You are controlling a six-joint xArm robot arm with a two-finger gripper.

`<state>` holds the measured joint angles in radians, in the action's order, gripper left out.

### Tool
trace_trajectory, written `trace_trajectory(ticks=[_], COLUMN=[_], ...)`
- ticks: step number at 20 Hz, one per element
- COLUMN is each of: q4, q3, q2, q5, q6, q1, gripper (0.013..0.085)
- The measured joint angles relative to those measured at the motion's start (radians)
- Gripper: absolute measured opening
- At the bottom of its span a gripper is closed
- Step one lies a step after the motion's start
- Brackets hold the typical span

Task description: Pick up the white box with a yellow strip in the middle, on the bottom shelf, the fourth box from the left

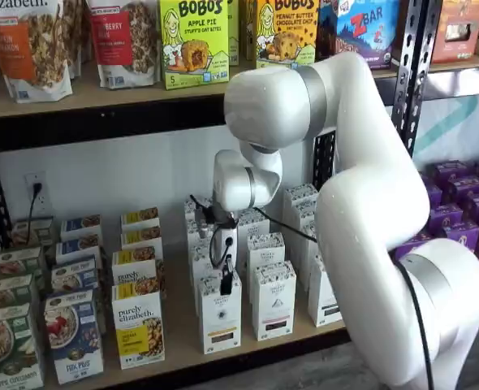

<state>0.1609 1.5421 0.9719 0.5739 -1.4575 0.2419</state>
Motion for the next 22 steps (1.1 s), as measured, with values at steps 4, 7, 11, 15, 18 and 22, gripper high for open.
trace_trajectory(ticks=[4, 7, 11, 15, 18, 22], q4=[-0.002, 0.002, -0.007, -0.017, -0.027, -0.026], q3=[0.021, 0.04, 0.071, 0.11, 0.124, 0.125], q2=[0.021, 0.039, 0.063, 0.092, 0.108, 0.12], q5=[0.003, 0.004, 0.011, 0.028, 0.03, 0.01], q6=[0.002, 0.0, 0.008, 0.019, 0.028, 0.027], q1=[0.0, 0.001, 0.002, 0.002, 0.004, 0.005], gripper=[0.085, 0.085, 0.085, 0.085, 0.085, 0.085])
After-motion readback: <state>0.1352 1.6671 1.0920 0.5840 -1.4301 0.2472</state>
